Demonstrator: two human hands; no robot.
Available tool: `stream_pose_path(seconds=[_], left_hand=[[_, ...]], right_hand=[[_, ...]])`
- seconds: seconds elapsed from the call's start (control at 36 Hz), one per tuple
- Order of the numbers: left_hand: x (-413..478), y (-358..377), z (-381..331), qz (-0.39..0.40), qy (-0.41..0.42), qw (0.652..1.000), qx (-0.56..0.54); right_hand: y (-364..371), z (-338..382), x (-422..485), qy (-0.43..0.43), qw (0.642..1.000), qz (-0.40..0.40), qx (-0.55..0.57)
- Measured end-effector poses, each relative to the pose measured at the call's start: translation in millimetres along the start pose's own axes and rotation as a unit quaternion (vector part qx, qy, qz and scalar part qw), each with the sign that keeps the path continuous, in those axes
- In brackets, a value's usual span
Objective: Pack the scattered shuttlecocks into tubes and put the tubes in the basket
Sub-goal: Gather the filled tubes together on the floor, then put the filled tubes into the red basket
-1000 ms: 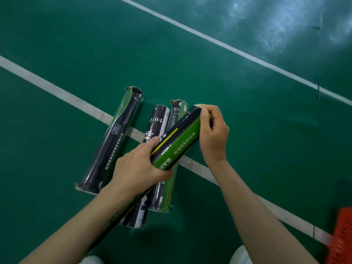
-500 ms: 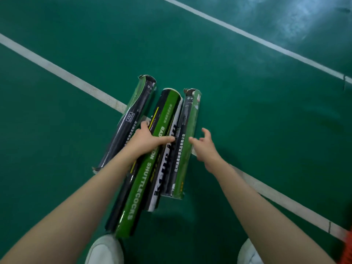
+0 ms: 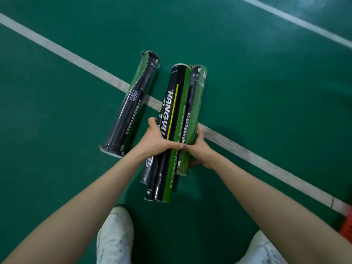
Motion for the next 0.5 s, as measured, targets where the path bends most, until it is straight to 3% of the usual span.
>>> stream_pose_path(seconds=[0.14,0.31,0.5], left_hand=[[-10.3,-6.0,-11.0,-0.03,0.036,0.998,-0.035],[-22.7,-16.0,-37.0,0.032,0.023,0.983,-0.177],[-55.1,-17.5,-110.4,0.076,0.027,0.99,-0.114]], right_hand=[[-1.5,3.8,-5.6,-0.017,0.997,-0.027,0.068],[-54.7,35.8,-34.2,-0.075,0.991,-0.088,0.069],[-129.7,92.6,-118.7,-0.131,0.985,-0.105,0.042]])
Point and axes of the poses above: each hand's wrist, its own x-axis towards the middle knuckle, its own y-axis out of the palm, z = x × y, the point moved 4 cm from there along x, towards the middle knuckle, and after that the axes turned 3 degrees about -y, right-handed, at the moved point
